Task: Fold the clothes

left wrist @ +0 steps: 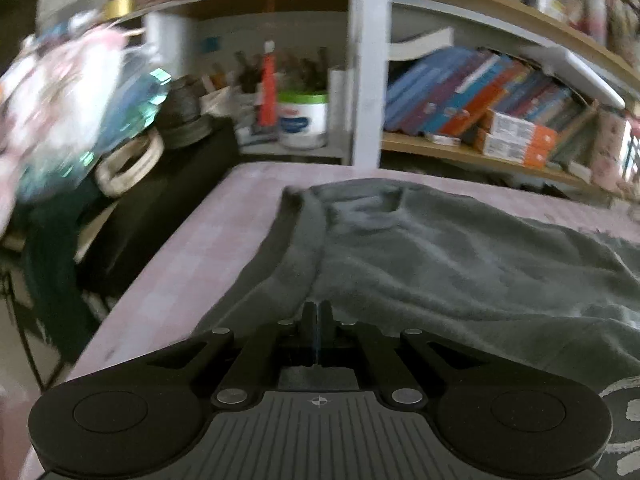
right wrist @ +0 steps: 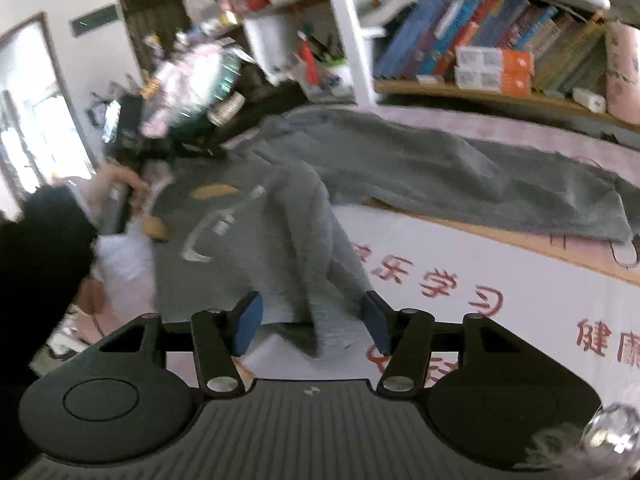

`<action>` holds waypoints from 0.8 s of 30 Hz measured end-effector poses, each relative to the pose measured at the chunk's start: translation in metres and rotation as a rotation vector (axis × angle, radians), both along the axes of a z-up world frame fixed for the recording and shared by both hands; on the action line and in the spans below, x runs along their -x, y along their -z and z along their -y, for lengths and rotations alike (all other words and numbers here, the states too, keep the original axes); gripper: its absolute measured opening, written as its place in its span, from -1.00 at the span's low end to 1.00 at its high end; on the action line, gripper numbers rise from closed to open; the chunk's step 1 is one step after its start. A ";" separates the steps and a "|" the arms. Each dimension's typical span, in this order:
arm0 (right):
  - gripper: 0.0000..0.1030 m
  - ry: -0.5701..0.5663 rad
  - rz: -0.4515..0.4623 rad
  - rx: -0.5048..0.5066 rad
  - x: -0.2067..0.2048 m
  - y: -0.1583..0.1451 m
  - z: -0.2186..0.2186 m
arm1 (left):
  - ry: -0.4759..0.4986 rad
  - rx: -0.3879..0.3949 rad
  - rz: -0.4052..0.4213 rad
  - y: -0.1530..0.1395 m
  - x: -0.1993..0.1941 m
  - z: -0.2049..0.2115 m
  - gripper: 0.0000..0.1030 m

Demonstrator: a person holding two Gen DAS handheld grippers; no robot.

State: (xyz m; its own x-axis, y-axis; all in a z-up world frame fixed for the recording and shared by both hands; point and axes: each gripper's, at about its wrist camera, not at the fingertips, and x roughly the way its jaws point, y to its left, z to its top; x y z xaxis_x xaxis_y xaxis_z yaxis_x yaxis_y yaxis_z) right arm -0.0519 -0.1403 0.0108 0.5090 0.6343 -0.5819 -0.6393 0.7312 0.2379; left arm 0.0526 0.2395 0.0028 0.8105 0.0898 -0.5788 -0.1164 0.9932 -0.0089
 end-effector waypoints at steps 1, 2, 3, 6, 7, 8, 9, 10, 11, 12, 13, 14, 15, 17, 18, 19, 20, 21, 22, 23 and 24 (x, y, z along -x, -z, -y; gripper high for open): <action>-0.18 0.017 0.005 0.012 -0.001 0.002 -0.003 | 0.020 0.004 -0.016 0.001 -0.008 0.001 -0.99; -0.45 0.031 0.018 0.024 -0.002 0.003 -0.004 | 0.031 0.007 -0.033 0.003 -0.015 0.002 -0.99; -0.70 0.045 0.030 0.038 -0.002 0.004 -0.004 | 0.038 0.010 -0.052 0.006 -0.023 0.002 -0.99; -0.89 0.088 0.070 0.070 -0.004 0.002 -0.002 | 0.028 0.028 -0.085 0.013 -0.035 -0.002 -1.00; -0.90 0.123 0.114 0.097 -0.004 -0.001 0.000 | 0.023 0.035 -0.083 0.013 -0.035 -0.004 -1.00; -0.90 0.157 0.158 0.124 -0.004 -0.005 0.003 | 0.009 0.036 -0.085 0.012 -0.035 -0.006 -1.00; -0.90 0.193 0.204 0.140 -0.004 -0.011 0.007 | 0.007 0.036 -0.084 0.013 -0.032 -0.007 -1.00; -0.90 0.231 0.250 0.146 -0.005 -0.020 0.012 | 0.007 0.036 -0.082 0.013 -0.029 -0.008 -1.00; -0.90 0.261 0.307 0.154 -0.006 -0.030 0.015 | 0.015 0.056 -0.079 0.013 -0.026 -0.010 -1.00; -0.90 0.276 0.362 0.159 -0.006 -0.040 0.017 | 0.021 0.073 -0.078 0.013 -0.023 -0.010 -1.00; -0.90 0.282 0.408 0.162 -0.006 -0.049 0.016 | 0.024 0.074 -0.075 0.013 -0.020 -0.009 -1.00; -0.90 0.284 0.457 0.167 -0.006 -0.058 0.014 | 0.025 0.072 -0.073 0.013 -0.017 -0.007 -0.99; -0.90 0.280 0.507 0.176 -0.006 -0.065 0.010 | 0.022 0.065 -0.068 0.013 -0.015 -0.006 -0.99; -0.88 0.263 0.587 0.196 -0.009 -0.075 -0.002 | 0.001 0.064 -0.055 0.014 -0.015 -0.009 -0.98; -0.86 0.253 0.603 0.208 -0.017 -0.078 -0.007 | -0.015 0.071 -0.048 0.015 -0.016 -0.013 -0.98; -0.79 0.250 0.607 0.216 -0.027 -0.078 -0.012 | -0.038 0.075 -0.044 0.016 -0.019 -0.019 -0.98; -0.55 0.255 0.599 0.231 -0.039 -0.074 -0.016 | -0.062 0.079 -0.040 0.016 -0.023 -0.025 -0.98; -0.41 0.267 0.585 0.252 -0.054 -0.070 -0.020 | -0.086 0.083 -0.039 0.016 -0.027 -0.031 -0.98; -0.40 0.280 0.563 0.268 -0.070 -0.065 -0.023 | -0.111 0.087 -0.039 0.015 -0.031 -0.036 -0.98; -0.39 0.289 0.531 0.271 -0.083 -0.059 -0.023 | -0.127 0.087 -0.040 0.015 -0.034 -0.041 -0.98; -0.36 0.292 0.492 0.260 -0.092 -0.053 -0.022 | -0.143 0.086 -0.041 0.015 -0.037 -0.045 -0.98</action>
